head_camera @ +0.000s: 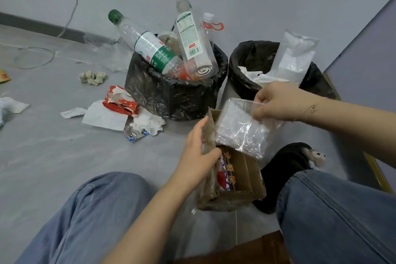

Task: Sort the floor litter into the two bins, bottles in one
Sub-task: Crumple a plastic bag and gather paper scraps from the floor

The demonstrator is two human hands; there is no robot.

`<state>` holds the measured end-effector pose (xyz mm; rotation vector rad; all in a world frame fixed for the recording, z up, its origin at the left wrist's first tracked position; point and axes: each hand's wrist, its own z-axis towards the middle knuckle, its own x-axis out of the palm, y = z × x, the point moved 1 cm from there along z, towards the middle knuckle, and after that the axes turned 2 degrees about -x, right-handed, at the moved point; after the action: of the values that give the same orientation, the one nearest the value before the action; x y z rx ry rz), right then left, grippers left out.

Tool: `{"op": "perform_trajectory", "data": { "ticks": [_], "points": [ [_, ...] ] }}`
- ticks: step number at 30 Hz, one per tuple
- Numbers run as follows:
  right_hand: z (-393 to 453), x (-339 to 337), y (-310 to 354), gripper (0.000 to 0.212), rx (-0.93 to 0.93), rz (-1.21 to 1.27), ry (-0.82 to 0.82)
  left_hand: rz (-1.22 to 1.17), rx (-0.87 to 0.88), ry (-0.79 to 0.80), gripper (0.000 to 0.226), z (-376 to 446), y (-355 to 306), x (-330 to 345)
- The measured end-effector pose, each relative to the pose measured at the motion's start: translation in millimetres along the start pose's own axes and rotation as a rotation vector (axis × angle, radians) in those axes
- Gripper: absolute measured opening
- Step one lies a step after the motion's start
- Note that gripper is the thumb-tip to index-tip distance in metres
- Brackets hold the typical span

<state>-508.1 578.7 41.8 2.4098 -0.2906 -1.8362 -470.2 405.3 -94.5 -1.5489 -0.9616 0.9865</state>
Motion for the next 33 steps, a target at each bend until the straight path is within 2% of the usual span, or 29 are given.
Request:
{"op": "perform_trajectory", "data": {
  "ticks": [5,10,13,15,20,23,28,30,33],
  "points": [
    [4,-9,4,0.008,-0.001,-0.009,-0.013,0.175,-0.079,-0.02,0.069,-4,3,-13],
    [13,19,20,0.008,-0.05,-0.269,0.159,0.222,-0.137,-0.013,0.054,-6,7,-19],
    [23,38,35,0.015,-0.138,-0.439,0.098,0.269,-0.102,-0.064,0.052,-10,8,-17],
    [26,45,47,0.004,-0.174,-0.515,0.065,0.294,-0.083,-0.11,0.053,-12,6,-16],
    [32,61,73,0.015,-0.211,-0.628,0.013,0.271,-0.091,-0.16,0.054,-12,3,-19],
    [34,74,68,0.01,-0.238,-0.603,0.022,0.24,-0.112,-0.176,0.055,-12,4,-23],
    [44,95,39,0.022,-0.054,-0.472,0.284,0.195,-0.14,-0.159,0.055,-10,6,-25],
    [47,92,32,0.031,-0.01,-0.343,0.26,0.177,-0.142,-0.162,0.055,-9,6,-26],
    [46,81,27,0.037,-0.015,-0.17,0.092,0.177,-0.15,-0.152,0.056,-9,4,-26]
  ]
}}
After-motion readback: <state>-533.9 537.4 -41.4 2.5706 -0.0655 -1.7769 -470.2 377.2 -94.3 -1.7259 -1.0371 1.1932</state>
